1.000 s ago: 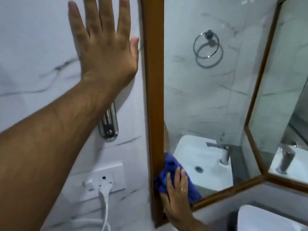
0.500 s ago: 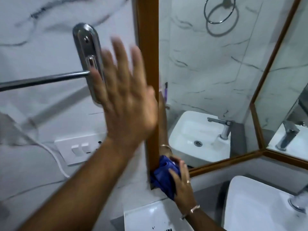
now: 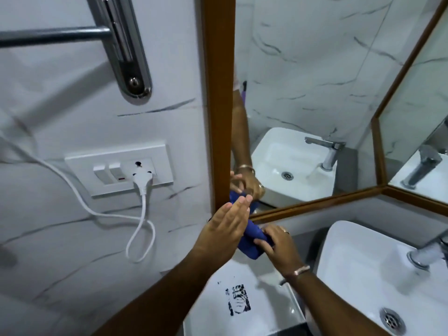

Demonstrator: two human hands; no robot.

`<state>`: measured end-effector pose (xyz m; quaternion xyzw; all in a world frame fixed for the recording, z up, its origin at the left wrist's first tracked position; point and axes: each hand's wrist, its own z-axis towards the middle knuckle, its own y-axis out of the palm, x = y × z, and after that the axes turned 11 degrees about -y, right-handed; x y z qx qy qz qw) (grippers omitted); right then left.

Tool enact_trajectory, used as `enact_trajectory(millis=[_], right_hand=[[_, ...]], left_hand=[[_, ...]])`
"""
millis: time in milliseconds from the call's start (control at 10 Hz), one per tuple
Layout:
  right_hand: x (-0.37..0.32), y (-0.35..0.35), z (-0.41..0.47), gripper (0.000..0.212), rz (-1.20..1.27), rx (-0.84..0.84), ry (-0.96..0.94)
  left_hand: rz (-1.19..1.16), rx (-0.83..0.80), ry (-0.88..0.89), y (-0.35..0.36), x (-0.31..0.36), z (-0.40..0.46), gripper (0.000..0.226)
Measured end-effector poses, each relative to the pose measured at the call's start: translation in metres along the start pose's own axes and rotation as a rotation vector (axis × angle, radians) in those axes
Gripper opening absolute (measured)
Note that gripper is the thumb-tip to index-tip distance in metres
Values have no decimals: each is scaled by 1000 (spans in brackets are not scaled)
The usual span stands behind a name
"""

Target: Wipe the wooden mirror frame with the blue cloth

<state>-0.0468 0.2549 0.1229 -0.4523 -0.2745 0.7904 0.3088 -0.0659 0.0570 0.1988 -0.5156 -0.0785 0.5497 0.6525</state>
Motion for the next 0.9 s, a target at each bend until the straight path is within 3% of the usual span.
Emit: enact_trajectory(millis=[100, 200, 300, 400, 500, 600, 700, 800, 900], right_hand=[[-1, -27, -15, 24, 73, -244, -99], [-4, -33, -24, 18, 258, -462, 10], [-3, -14, -25, 17, 312, -664, 118], [11, 27, -37, 26, 196, -829, 324], [24, 68, -62, 49, -218, -937, 286], [21, 107, -88, 55, -331, -942, 87], [14, 129, -113, 53, -366, -951, 42], [8, 136, -132, 54, -368, -1074, 99], [6, 131, -133, 61, -442, -1149, 45]], left_hand=[[-95, 68, 73, 12, 0, -32, 28], [-362, -149, 77, 23, 4, -78, 8], [-855, -755, -313, 40, 10, -115, 16], [-1210, -1034, -584, 68, 22, -144, 23], [-1100, -1065, -700, 93, 49, -170, 30], [-758, -933, -698, 116, 73, -188, 41], [-566, -949, -451, 123, 93, -207, 50], [-427, -1064, -385, 118, 105, -224, 60], [-327, -1048, -417, 109, 102, -228, 76]])
